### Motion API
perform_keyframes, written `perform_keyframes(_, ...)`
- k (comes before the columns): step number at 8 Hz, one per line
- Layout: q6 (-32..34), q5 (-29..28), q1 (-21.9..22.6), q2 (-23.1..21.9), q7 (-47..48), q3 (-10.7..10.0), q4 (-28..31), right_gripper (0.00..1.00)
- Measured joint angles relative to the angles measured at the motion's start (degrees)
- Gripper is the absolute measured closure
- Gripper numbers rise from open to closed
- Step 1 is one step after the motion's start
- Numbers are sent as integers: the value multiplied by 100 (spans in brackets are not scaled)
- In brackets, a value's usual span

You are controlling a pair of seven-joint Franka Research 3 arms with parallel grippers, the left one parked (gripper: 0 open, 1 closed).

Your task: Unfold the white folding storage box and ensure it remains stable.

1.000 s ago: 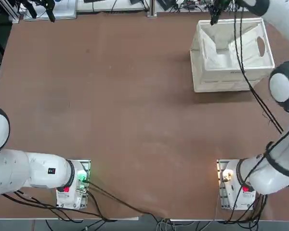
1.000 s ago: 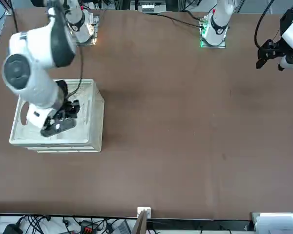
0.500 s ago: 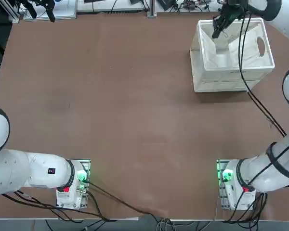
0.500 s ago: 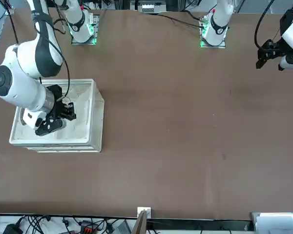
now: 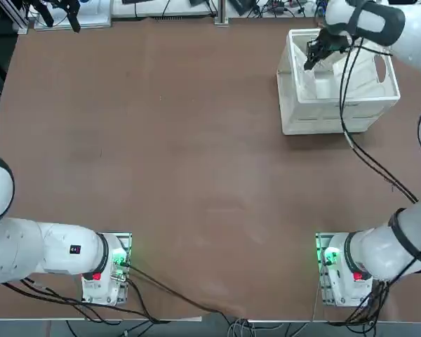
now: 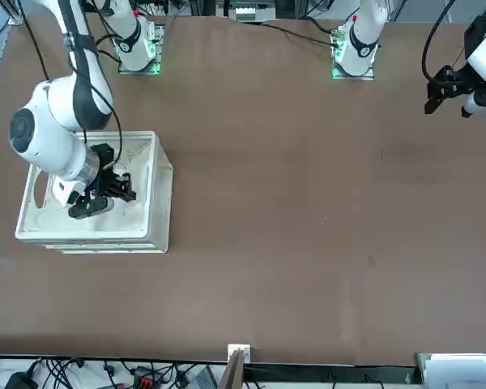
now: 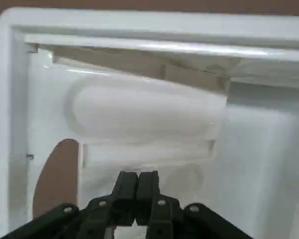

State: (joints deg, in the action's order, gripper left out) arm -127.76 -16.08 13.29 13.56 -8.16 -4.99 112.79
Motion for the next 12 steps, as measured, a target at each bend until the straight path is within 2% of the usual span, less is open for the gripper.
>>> perform_keyframes(3, -854, -1160, 29, 114, -7, 63, 486, 98)
perform_keyframes(5, -1098, -2139, 228, 316, -14, 86, 536, 98)
perform_keyframes(7, -1116, -2691, 244, 353, -43, 15, 605, 98)
perform_keyframes(9, -1116, -2749, 257, 347, -103, -7, 613, 98)
perform_keyframes(10, -1103, -2548, 266, 329, -160, -15, 601, 98)
perform_keyframes(12, -674, -1285, 357, 214, -90, -123, 514, 98)
